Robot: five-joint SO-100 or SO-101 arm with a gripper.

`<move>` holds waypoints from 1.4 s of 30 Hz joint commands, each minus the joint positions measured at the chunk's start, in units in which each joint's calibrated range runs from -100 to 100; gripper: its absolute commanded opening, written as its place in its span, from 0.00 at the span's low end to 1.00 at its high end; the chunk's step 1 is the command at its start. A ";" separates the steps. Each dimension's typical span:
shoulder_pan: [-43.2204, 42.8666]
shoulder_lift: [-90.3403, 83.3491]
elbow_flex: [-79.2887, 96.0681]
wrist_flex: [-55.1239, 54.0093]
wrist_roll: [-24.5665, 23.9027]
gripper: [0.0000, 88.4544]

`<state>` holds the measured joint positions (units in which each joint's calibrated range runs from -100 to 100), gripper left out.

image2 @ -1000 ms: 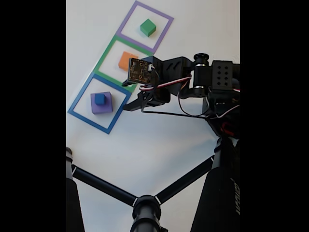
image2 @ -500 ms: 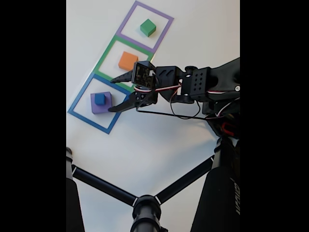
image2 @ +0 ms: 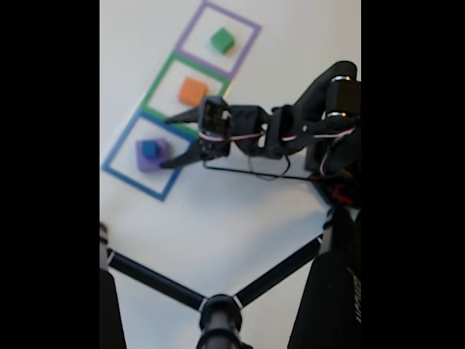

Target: Tower of hanoi

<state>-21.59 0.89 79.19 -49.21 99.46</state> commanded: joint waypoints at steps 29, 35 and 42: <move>-5.35 11.91 -9.29 -6.98 0.54 0.32; -5.83 12.15 -9.83 -6.98 0.54 0.30; -6.02 12.80 -11.01 -6.74 0.54 0.23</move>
<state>-26.86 14.14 69.81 -54.45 100.00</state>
